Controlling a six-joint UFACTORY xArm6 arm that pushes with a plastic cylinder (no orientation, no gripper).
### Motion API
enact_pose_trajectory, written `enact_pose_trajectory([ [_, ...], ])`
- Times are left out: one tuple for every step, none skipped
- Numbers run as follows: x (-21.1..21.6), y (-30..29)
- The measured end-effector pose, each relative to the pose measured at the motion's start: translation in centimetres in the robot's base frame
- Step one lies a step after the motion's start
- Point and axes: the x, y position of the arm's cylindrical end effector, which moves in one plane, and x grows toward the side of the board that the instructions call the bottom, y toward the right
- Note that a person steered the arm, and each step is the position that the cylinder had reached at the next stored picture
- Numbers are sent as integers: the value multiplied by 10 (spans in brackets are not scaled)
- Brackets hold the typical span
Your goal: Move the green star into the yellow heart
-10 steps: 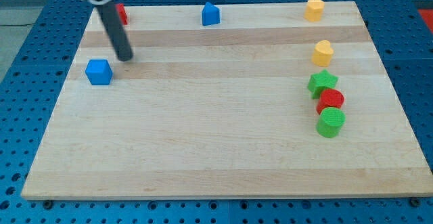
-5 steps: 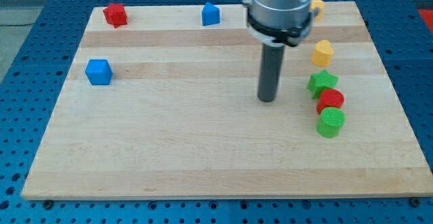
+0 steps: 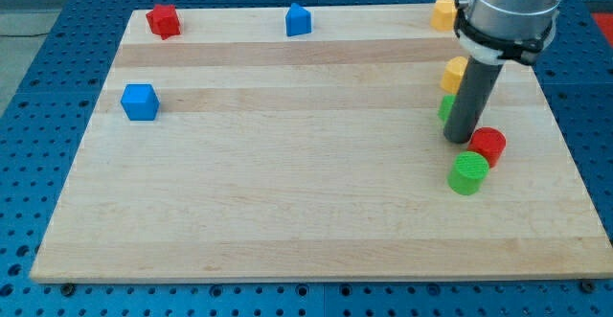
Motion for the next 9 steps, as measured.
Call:
enact_pose_trajectory([
  [-10, 12],
  [-13, 19],
  [-13, 20],
  [-11, -1],
  [-11, -18],
  [-11, -22],
  [-23, -20],
  [-36, -8],
  [-37, 4],
])
